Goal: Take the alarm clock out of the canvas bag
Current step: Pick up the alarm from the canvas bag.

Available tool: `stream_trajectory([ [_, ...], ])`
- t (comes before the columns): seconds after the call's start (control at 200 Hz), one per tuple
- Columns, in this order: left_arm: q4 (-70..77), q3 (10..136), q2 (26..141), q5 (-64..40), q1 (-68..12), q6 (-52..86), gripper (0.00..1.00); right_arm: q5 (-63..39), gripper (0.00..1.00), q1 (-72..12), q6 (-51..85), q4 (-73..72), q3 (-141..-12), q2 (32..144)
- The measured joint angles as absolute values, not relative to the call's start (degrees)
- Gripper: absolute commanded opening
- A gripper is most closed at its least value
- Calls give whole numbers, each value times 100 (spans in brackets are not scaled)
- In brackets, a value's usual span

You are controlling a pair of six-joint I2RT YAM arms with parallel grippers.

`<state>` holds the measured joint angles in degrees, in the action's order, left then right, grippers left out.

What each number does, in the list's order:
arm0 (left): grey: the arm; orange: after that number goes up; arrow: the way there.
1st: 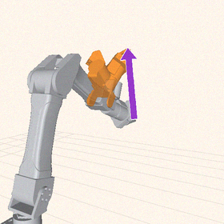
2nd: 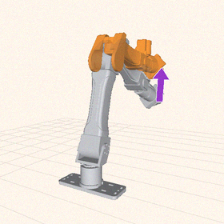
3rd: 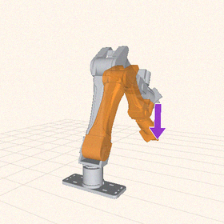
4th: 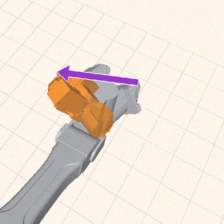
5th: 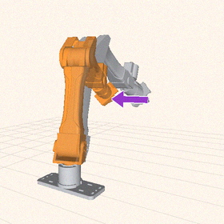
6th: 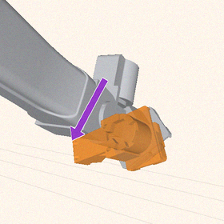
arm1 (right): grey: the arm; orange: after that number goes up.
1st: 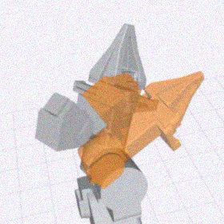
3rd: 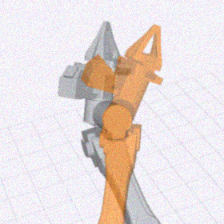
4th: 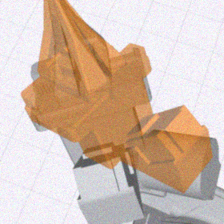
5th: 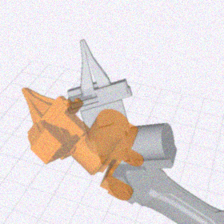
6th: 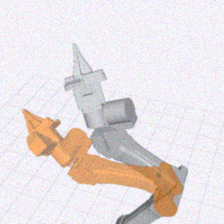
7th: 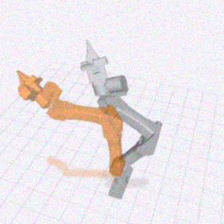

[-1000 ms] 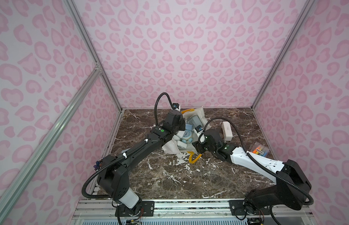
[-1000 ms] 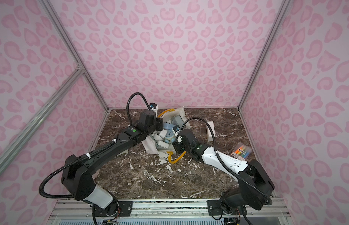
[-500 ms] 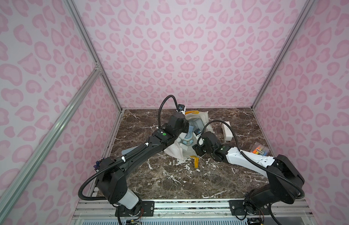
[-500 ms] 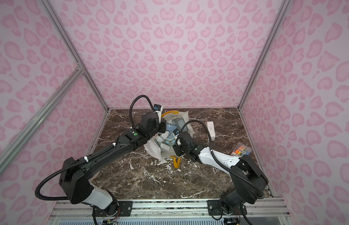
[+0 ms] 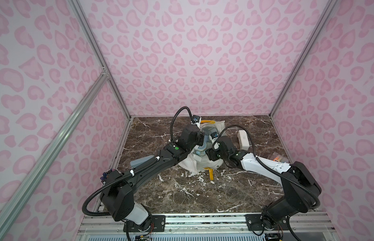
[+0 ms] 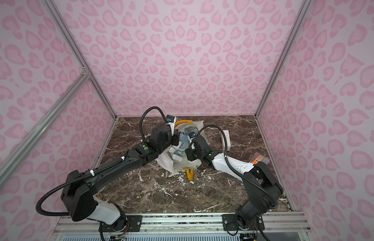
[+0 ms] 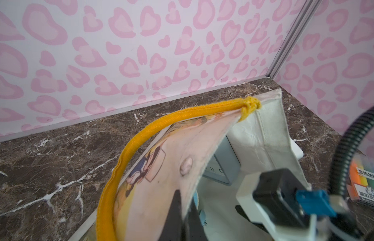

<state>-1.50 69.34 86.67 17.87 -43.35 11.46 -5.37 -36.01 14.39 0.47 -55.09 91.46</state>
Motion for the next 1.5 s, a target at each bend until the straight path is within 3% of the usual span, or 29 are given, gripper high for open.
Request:
stream_trajectory([
  [0.77,-115,6884,8613,1975,-4486,1203,4,-2209,67,-3391,3205,-40,-6488,10171],
  [1.5,-115,6956,8724,2043,-4580,1090,4,-2954,67,-3223,4362,-784,-6851,10914],
])
